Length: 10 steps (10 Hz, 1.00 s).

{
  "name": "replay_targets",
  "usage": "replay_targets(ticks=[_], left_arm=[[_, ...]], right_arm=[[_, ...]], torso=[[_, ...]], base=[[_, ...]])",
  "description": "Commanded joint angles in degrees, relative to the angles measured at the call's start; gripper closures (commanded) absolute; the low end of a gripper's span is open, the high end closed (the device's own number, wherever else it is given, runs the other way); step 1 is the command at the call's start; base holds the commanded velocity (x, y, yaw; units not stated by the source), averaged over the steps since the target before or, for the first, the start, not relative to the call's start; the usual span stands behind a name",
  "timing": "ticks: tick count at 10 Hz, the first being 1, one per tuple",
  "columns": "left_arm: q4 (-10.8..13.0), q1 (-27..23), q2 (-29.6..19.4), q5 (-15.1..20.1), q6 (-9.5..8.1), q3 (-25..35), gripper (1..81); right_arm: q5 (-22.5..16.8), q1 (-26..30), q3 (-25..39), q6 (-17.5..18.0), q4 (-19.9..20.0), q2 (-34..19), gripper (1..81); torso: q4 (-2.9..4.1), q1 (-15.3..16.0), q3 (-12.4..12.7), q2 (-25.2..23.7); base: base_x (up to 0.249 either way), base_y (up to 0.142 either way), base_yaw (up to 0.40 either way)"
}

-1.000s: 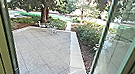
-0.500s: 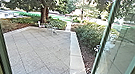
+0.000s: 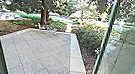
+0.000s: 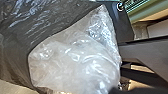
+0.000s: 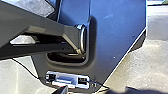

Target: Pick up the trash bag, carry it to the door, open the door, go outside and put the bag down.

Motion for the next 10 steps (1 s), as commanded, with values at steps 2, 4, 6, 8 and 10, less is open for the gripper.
replay_targets(ticks=[2,4,6,8,10], left_arm=[[0.3,-2.8,-0.1,3.2,0.15,0.5,81.1],[0.3,-2.8,-0.1,3.2,0.15,0.5,81.1],[0.3,-2.8,0.0,3.2,0.15,0.5,81.1],[0.3,-2.7,0.0,3.2,0.15,0.5,81.1],[0.3,-2.7,0.0,3.2,0.15,0.5,81.1]], right_arm=[[-2.3,2.0,0.4,-0.1,-0.6,1.0,1.0],[-2.3,2.1,0.4,-0.1,-0.6,1.0,1.0],[-2.3,2.2,0.4,-0.1,-0.6,0.9,1.0],[-2.3,2.2,0.4,-0.1,-0.6,0.9,1.0],[-2.4,2.2,0.4,-0.1,-0.6,1.0,1.0]], torso=[[0.00,0.0,0.0,0.0],[0.00,0.0,0.0,0.0],[0.00,-0.1,0.0,0.0],[0.00,-0.1,0.0,0.0],[0.00,-0.1,0.0,0.0]], base=[[0.111,0.000,0.000],[0.110,0.000,0.000],[0.110,0.000,0.000],[0.111,0.000,0.000],[0.111,0.000,0.000]])
